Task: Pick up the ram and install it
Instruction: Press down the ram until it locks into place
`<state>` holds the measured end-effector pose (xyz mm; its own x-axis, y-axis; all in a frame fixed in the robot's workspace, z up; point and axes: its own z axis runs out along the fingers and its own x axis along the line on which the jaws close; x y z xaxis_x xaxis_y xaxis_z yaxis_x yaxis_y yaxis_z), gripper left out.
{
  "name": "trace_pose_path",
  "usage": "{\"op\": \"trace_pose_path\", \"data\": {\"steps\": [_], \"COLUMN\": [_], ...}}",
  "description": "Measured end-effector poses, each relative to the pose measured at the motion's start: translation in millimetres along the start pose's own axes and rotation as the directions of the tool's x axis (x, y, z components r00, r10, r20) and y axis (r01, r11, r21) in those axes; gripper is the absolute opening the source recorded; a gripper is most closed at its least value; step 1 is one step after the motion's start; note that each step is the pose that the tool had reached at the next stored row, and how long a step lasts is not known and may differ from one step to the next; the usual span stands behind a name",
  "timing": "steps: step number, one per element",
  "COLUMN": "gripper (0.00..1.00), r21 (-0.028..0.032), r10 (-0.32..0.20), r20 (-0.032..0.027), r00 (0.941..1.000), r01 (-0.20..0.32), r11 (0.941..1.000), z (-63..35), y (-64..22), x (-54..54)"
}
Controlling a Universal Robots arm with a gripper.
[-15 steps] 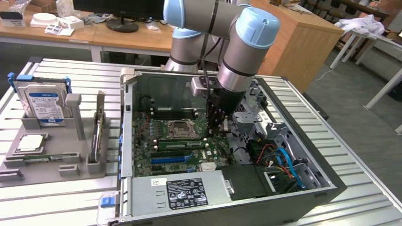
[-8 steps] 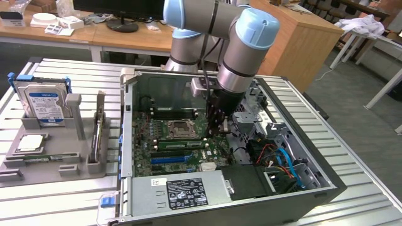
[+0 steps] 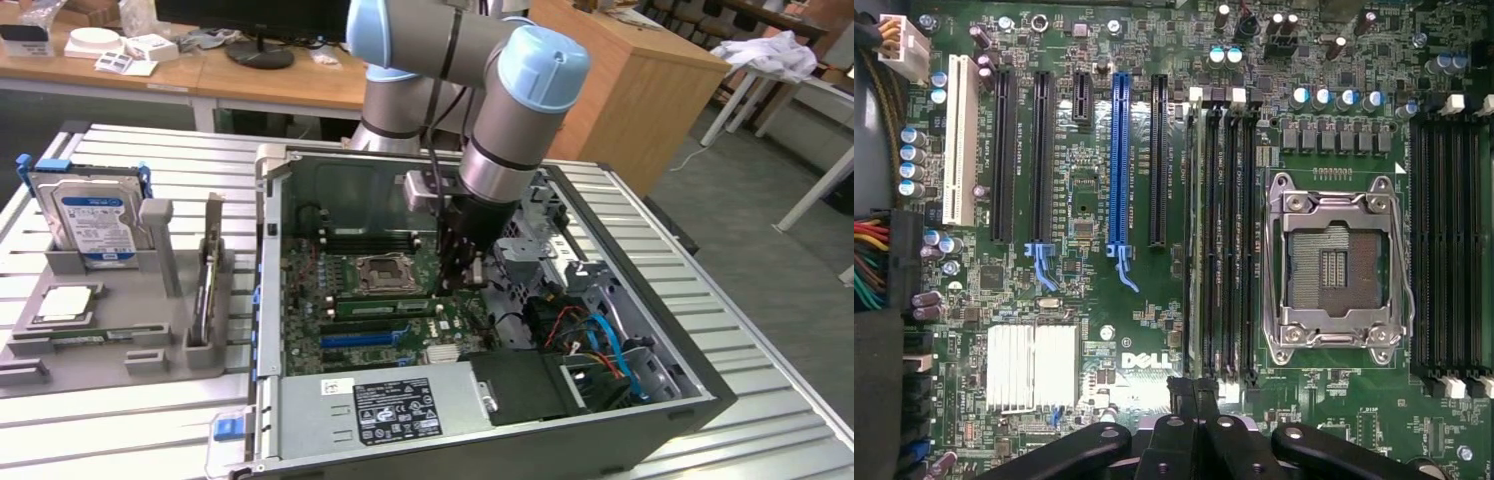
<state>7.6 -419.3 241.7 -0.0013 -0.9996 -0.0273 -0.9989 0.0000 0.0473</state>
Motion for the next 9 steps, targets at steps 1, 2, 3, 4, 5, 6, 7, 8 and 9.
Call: {"op": "trace_pose_path", "data": {"steps": [1, 2, 3, 4, 5, 6, 7, 8, 9], "gripper": [0.11, 0.11, 0.11, 0.11, 0.11, 0.11, 0.11, 0.11, 0.11], "r21": [-0.0001, -0.0001, -0.0001, 0.0000, 0.0000, 0.0001, 0.0001, 0.0000, 0.0000], "r10": [0.000, 0.000, 0.000, 0.000, 0.000, 0.000, 0.000, 0.000, 0.000], "r20": [-0.0002, -0.0002, -0.0002, 0.0000, 0.0001, 0.0004, 0.0003, 0.0000, 0.0001], "r00": [1.0000, 1.0000, 1.0000, 1.0000, 1.0000, 1.0000, 1.0000, 1.0000, 1.0000], "r01": [0.000, 0.000, 0.000, 0.000, 0.000, 0.000, 0.000, 0.000, 0.000], "r11": [1.0000, 1.0000, 1.0000, 1.0000, 1.0000, 1.0000, 1.0000, 1.0000, 1.0000], "z": [0.1, 0.1, 0.2, 0.3, 0.3, 0.6, 0.6, 0.6, 0.7], "y": [0.0, 0.0, 0.0, 0.0, 0.0, 0.0, 0.0, -0.1, -0.1], "x": [0.0, 0.0, 0.0, 0.0, 0.0, -0.9, -1.9, -2.6, -2.7]}}
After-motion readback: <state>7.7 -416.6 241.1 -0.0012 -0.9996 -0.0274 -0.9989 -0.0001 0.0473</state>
